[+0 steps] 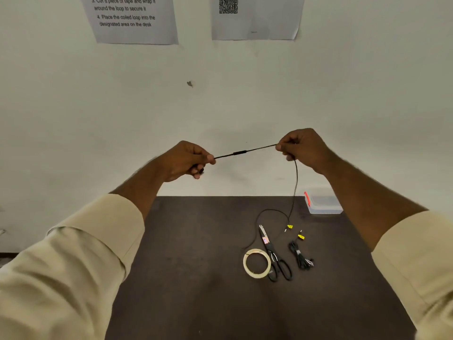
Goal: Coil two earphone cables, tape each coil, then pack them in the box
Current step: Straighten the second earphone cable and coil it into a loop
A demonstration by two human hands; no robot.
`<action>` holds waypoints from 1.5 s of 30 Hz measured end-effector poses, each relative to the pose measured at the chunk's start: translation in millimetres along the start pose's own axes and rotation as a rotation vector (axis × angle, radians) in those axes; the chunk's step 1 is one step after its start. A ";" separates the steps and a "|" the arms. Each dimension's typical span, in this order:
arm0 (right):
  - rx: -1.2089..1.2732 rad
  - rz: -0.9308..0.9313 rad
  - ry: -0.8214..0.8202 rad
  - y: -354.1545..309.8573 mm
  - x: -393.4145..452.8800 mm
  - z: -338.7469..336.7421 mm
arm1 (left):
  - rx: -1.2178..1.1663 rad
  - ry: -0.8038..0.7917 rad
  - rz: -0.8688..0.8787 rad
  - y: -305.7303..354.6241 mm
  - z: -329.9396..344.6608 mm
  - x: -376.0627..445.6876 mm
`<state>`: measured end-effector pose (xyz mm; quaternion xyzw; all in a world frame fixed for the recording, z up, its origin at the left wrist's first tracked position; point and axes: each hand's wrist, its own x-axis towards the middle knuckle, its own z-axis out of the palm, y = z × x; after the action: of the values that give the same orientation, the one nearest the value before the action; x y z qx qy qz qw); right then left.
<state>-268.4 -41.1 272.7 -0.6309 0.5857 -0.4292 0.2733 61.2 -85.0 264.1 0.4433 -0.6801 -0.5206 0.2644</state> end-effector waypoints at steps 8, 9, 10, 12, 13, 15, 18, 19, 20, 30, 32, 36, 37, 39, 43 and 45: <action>-0.081 0.173 -0.159 16.3 -12.5 3.6 | 0.150 0.372 0.002 -48.2 -20.4 12.0; -0.076 0.172 -0.177 16.1 -14.5 11.6 | 0.204 0.389 -0.032 -58.9 -15.0 13.8; -0.075 0.164 -0.192 15.7 -16.6 21.7 | 0.257 0.389 -0.068 -70.2 -7.5 15.3; -0.095 0.141 -0.212 14.8 -21.8 42.6 | 0.304 0.371 -0.127 -91.5 8.3 15.3; -0.109 0.135 -0.210 16.8 -23.8 52.0 | 0.303 0.366 -0.150 -101.9 15.0 14.3; -0.122 0.139 -0.189 24.2 -25.1 66.7 | 0.300 0.375 -0.207 -121.4 22.2 12.0; -0.149 0.168 -0.187 38.8 -29.7 85.8 | 0.270 0.413 -0.310 -155.0 28.4 4.4; -0.174 0.172 -0.201 42.9 -33.0 94.3 | 0.258 0.411 -0.347 -166.9 30.4 0.5; -0.193 0.176 -0.222 46.8 -37.6 104.6 | 0.259 0.391 -0.380 -178.5 33.4 -3.9; -0.258 0.219 -0.395 68.3 -61.6 174.6 | -0.095 -0.025 -0.142 -160.1 104.3 -9.2; -0.289 0.204 -0.399 70.1 -63.7 177.3 | -0.129 -0.052 -0.114 -153.5 113.6 -11.9; -0.260 0.237 -0.438 72.9 -71.0 168.2 | -0.137 0.000 -0.130 -156.8 108.9 -18.4; -0.235 0.257 -0.448 74.0 -74.1 163.3 | -0.082 0.016 -0.146 -158.3 103.9 -18.8; -0.153 0.306 -0.441 80.3 -82.5 145.3 | 0.015 0.121 -0.174 -163.5 86.9 -18.9; -0.061 0.372 -0.409 96.5 -101.8 96.8 | 0.356 0.352 -0.259 -177.4 41.7 -23.1; -0.032 0.362 -0.385 95.6 -105.3 93.0 | 0.559 0.264 -0.262 -173.0 50.0 -22.4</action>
<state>-230.8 31.0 123.5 -0.5902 0.6328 -0.2362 0.4421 87.4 -52.9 87.4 0.6459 -0.6938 -0.2817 0.1491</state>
